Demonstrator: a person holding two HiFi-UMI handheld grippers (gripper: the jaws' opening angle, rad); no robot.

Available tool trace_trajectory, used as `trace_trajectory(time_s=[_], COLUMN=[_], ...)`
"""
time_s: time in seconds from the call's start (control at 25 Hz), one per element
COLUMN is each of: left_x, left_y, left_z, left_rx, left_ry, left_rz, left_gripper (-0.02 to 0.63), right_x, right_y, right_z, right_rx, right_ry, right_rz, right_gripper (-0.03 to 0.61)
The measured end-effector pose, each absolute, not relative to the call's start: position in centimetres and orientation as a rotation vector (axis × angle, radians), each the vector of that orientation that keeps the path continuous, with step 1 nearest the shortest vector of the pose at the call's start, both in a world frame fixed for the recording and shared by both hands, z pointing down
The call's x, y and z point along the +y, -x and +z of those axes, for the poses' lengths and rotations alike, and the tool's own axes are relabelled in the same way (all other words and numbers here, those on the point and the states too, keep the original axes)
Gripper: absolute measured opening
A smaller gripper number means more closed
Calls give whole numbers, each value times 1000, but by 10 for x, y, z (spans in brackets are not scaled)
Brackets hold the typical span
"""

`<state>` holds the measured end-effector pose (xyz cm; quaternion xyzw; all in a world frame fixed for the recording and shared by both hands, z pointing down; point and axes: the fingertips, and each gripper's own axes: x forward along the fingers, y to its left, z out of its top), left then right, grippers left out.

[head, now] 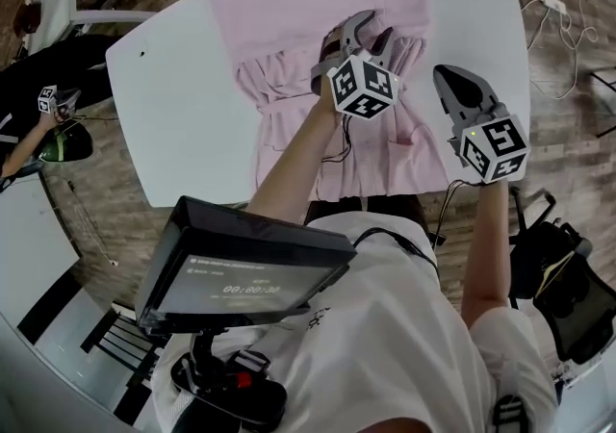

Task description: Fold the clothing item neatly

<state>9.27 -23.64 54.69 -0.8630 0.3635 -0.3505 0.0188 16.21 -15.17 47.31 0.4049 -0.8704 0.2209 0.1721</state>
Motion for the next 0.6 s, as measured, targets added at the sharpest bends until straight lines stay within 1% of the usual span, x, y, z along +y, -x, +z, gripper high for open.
trace_trajectory(time_s=[0.08, 0.2, 0.36, 0.6], left_x=[-234, -234, -236, -232], left_y=[-62, -3, 80, 170], left_z=[538, 537, 540, 541], left_rx=[1232, 1376, 1578, 1841], left_ry=[2692, 2662, 2589, 2542], left_rz=[-1061, -1099, -1158, -1128], left_gripper=[158, 158, 158, 158], right_x=[-172, -197, -217, -236], right_y=[-147, -120, -82, -81], right_z=[475, 486, 519, 566], right_rx=[-2509, -2509, -2437, -2245], right_ry=[-1120, -1070, -992, -1037], right_rz=[664, 658, 662, 674], right_gripper=[5, 6, 67, 69])
